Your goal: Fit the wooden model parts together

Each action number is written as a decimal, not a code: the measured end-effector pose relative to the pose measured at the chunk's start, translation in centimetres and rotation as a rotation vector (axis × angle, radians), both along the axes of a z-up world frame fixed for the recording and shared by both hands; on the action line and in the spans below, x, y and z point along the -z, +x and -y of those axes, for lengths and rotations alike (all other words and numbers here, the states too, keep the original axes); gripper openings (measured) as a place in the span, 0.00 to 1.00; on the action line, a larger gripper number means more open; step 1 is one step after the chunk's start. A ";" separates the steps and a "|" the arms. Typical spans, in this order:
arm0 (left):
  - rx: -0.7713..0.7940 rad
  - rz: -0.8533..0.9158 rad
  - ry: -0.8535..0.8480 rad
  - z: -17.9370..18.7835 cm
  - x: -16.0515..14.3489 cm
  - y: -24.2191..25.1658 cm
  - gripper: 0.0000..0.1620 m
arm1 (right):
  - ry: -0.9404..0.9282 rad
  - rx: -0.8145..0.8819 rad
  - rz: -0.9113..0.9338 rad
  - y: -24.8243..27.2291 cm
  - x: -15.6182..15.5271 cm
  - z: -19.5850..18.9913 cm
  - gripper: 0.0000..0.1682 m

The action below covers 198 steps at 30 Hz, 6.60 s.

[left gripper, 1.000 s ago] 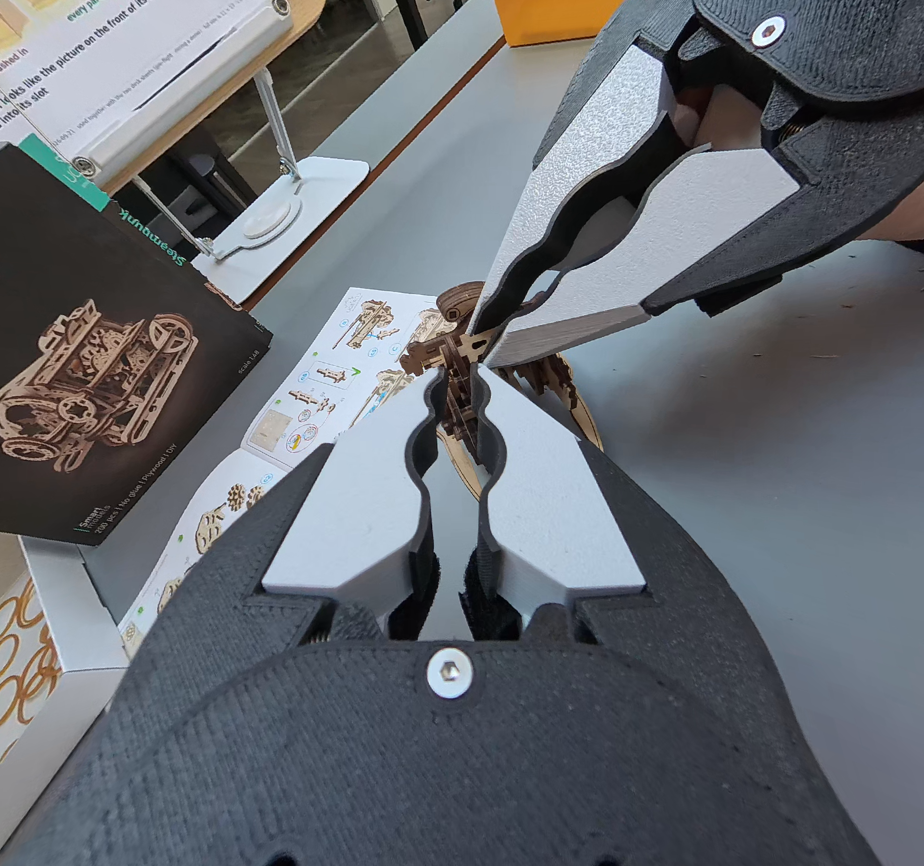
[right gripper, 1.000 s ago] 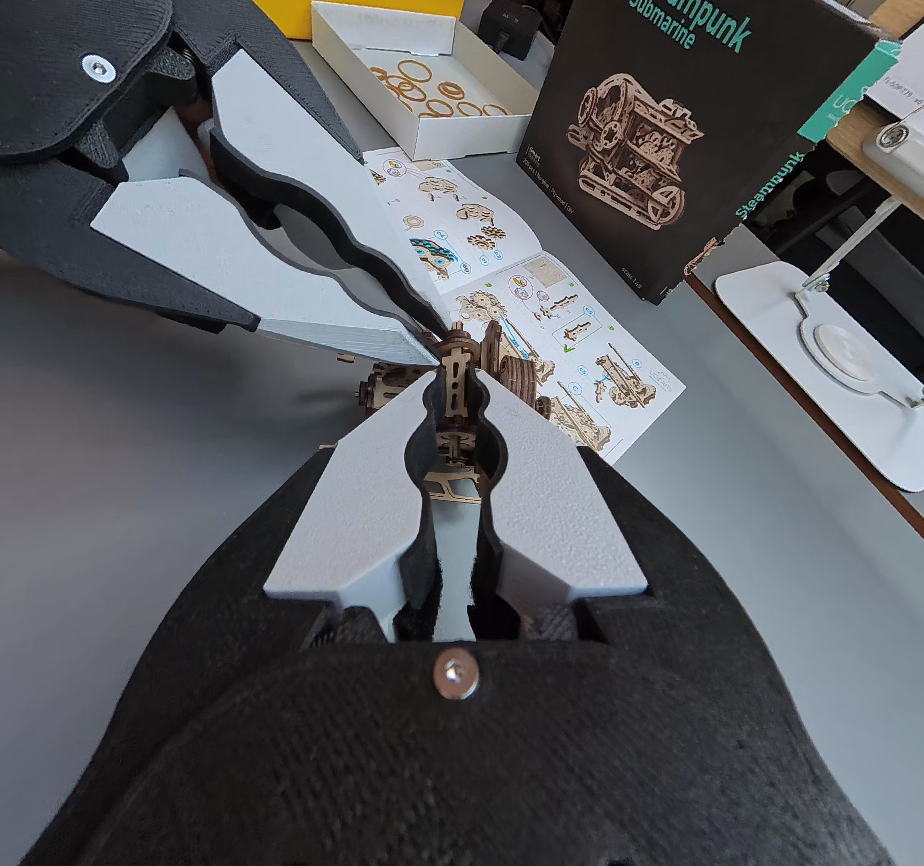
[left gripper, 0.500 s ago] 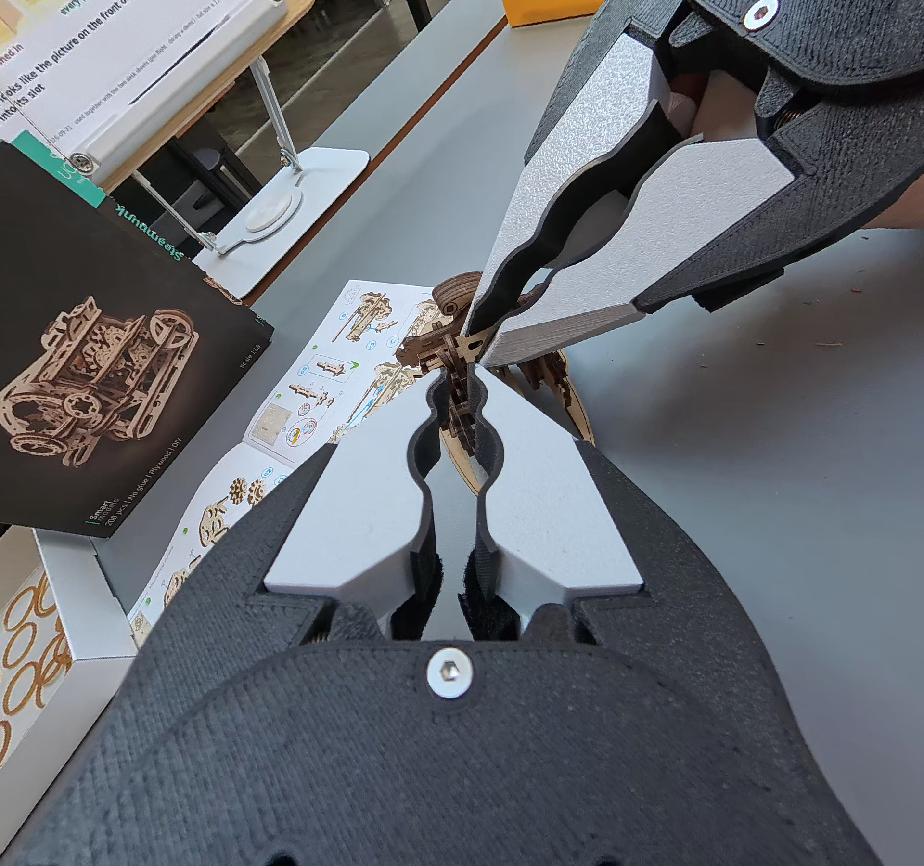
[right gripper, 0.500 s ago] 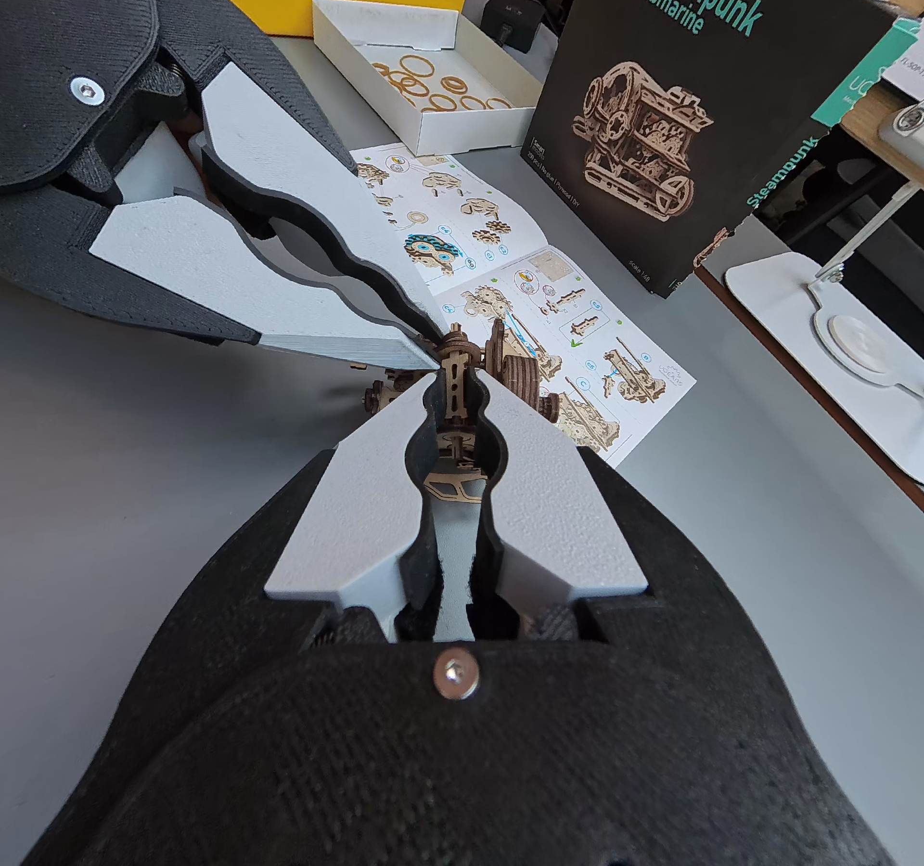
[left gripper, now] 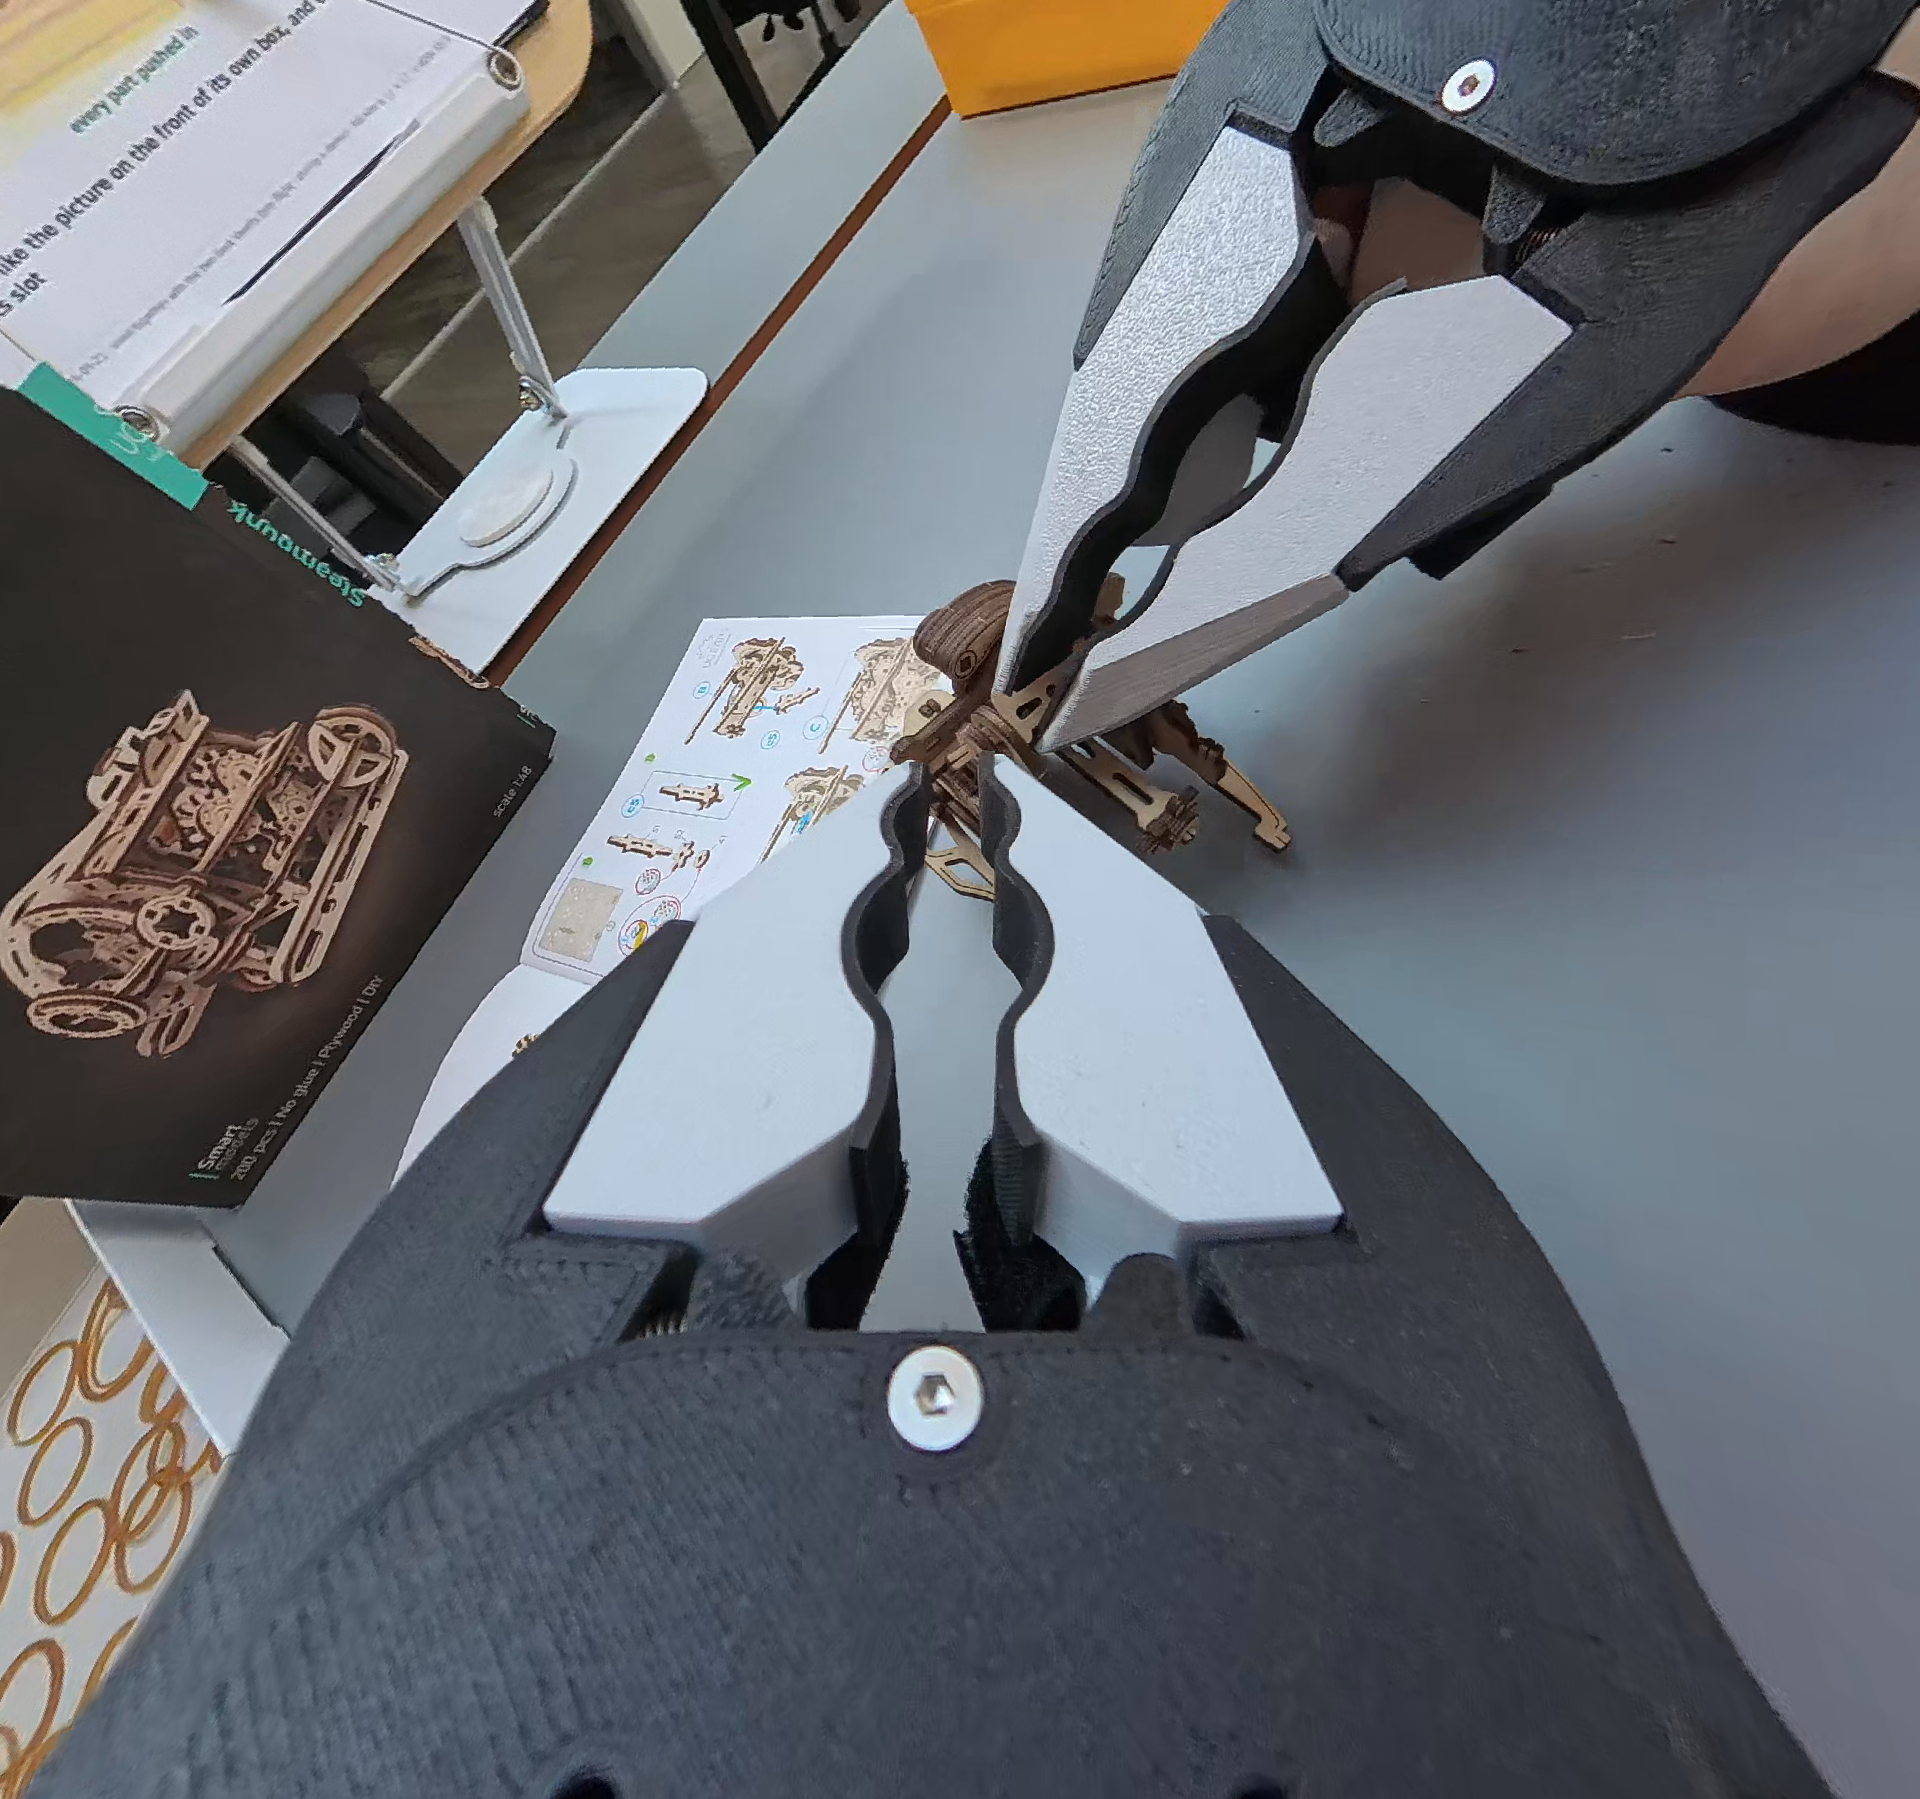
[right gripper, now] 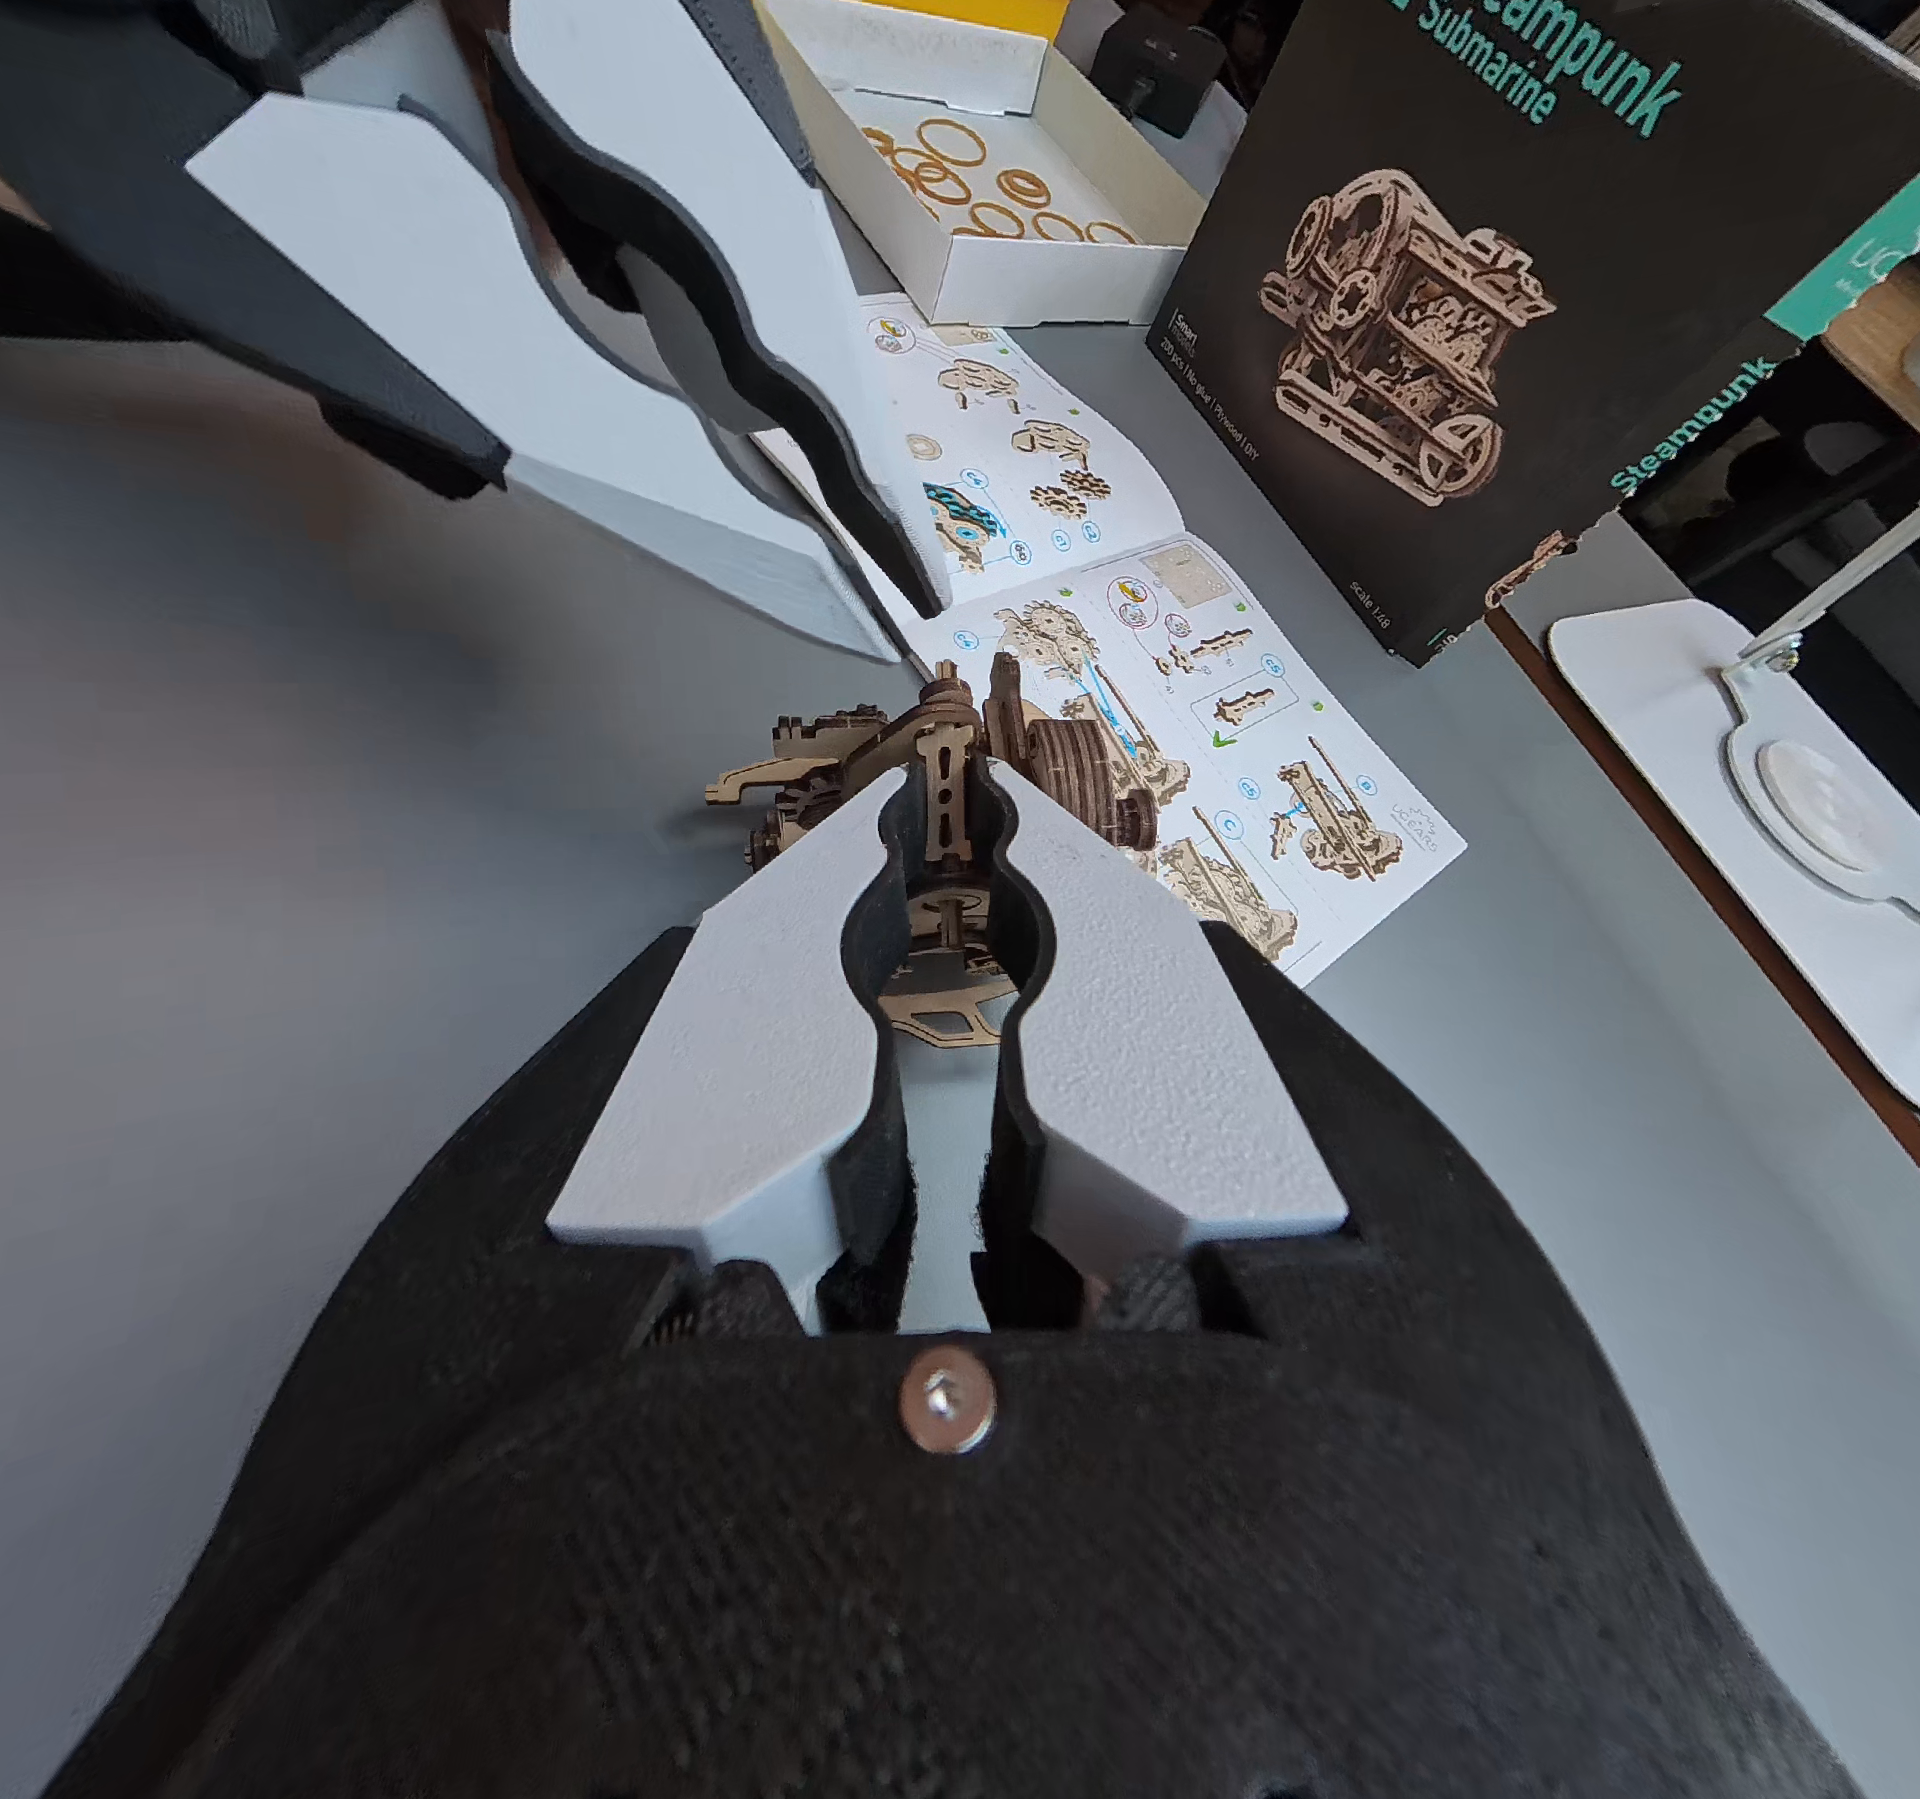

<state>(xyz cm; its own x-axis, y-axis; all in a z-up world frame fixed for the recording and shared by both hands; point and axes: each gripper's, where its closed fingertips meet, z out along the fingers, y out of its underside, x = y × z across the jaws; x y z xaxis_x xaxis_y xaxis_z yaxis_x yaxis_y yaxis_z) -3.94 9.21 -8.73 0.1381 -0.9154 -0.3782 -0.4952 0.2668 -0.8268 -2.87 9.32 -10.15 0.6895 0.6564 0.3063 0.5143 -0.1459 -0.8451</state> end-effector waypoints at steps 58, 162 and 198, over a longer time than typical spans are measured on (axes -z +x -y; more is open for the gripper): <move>0.336 0.051 -0.763 4.3 1.2 -1.0 0.00 | 0.100 -0.388 0.142 -2.0 0.6 3.9 0.03; 0.504 0.028 0.135 8.5 -0.2 -2.0 0.01 | -0.262 -0.618 0.035 -3.3 -0.2 7.9 0.03; 0.479 0.077 0.019 8.3 -0.4 -1.4 0.05 | -0.355 -0.628 -0.133 -3.2 -1.1 8.1 0.03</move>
